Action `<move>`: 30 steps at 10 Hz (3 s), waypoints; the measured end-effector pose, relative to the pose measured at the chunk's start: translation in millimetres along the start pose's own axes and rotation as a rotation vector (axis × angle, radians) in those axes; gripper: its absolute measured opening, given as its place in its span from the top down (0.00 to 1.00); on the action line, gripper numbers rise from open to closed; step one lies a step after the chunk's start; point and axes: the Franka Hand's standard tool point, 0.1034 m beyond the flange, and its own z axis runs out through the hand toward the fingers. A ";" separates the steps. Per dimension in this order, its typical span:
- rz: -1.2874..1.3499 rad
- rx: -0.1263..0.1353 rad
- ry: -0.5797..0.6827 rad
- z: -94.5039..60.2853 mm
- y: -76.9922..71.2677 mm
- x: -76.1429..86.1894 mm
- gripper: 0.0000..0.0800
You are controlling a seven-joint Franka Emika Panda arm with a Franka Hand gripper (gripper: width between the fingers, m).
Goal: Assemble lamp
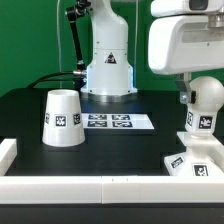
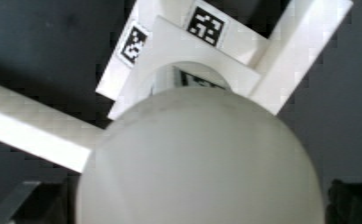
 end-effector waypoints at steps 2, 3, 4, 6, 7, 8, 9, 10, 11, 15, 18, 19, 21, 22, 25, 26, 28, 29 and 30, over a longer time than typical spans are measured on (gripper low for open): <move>-0.131 -0.001 -0.001 0.1 1.4 -0.7 0.13; -0.172 -0.002 -0.001 0.1 2.1 -0.9 0.13; -0.346 -0.021 -0.009 0.1 4.3 -0.8 0.13; -0.492 -0.009 -0.049 3.2 1.6 -4.6 0.13; -0.594 -0.018 -0.063 4.1 1.0 -4.3 0.13; -0.656 -0.022 -0.069 4.5 1.0 -4.2 0.13; -0.688 -0.022 -0.074 6.0 1.8 -4.2 0.13; -0.744 -0.025 -0.076 7.0 2.7 -4.3 0.13; -0.753 -0.025 -0.076 7.0 2.9 -4.4 0.13; -0.744 -0.026 -0.076 7.0 4.2 -5.0 0.28; -0.631 -0.034 -0.063 6.9 7.3 -7.7 0.28; -0.534 -0.047 -0.048 7.1 8.2 -9.2 0.28; -0.319 -0.064 -0.016 7.5 8.8 -9.6 0.28; -0.192 -0.064 -0.012 7.8 8.2 -9.4 0.28; 0.029 -0.065 -0.004 8.1 7.7 -9.1 0.28; 0.094 -0.064 -0.002 8.2 7.5 -9.0 0.28; 0.219 -0.062 0.003 8.4 6.9 -8.8 0.28; 0.273 -0.061 0.005 8.4 6.6 -8.7 0.28; 0.351 -0.060 0.007 8.4 6.0 -8.4 0.28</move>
Offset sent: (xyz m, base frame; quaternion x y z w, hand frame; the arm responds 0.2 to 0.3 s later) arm 0.0037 0.0008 0.0003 -0.0417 0.0040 -0.3666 0.9295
